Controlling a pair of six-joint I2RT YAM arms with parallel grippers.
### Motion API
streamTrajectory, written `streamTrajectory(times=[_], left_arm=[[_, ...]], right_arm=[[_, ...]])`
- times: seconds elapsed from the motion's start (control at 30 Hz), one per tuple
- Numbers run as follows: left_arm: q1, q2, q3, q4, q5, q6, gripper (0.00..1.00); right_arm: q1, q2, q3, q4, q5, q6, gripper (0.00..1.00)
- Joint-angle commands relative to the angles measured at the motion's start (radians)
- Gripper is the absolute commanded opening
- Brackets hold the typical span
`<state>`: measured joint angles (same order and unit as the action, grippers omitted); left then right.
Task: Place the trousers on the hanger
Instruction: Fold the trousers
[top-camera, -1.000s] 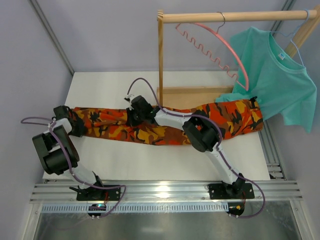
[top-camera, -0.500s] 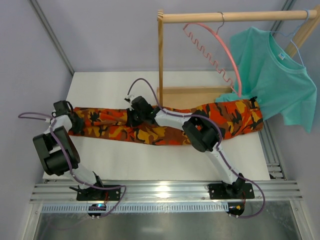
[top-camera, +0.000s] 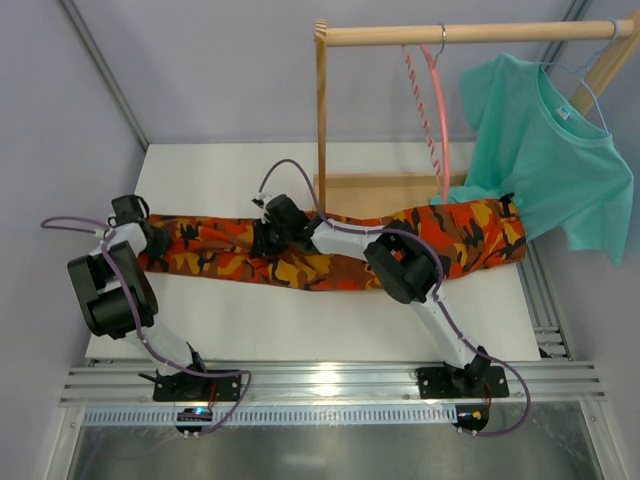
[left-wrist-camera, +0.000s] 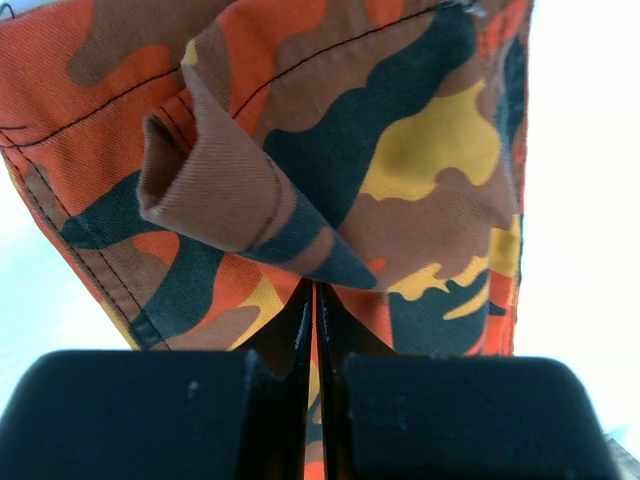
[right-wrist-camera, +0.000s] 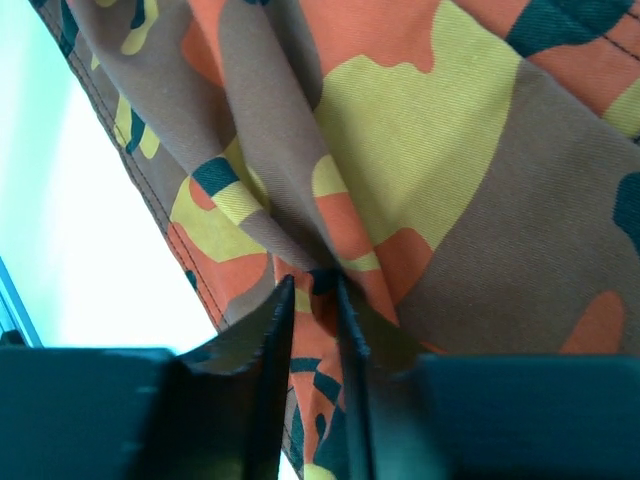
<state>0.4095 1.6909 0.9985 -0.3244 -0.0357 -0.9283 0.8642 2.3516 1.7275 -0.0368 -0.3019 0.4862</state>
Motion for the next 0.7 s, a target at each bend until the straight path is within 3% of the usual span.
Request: streamTrajectory(times=[0.0,0.07,0.13,0.67], left_arm=[[-0.009,0.015,0.022,0.045,-0.027,0.009,0.00],[-0.012,0.029,0.031,0.048,-0.026,0.014,0.00],[-0.015,0.044,0.040,0.051,-0.021,0.017,0.00],[-0.035,0.111,0.114,0.008,-0.029,0.063,0.01]], right_arm=[[0.013,-0.057,0.026,-0.029,0.009,-0.041,0.29],[0.038,-0.039,0.079,-0.087,0.055,-0.122,0.40],[0.057,-0.025,0.134,-0.123,0.087,-0.167,0.43],[0.081,0.077,0.313,-0.183,0.222,-0.359,0.48]])
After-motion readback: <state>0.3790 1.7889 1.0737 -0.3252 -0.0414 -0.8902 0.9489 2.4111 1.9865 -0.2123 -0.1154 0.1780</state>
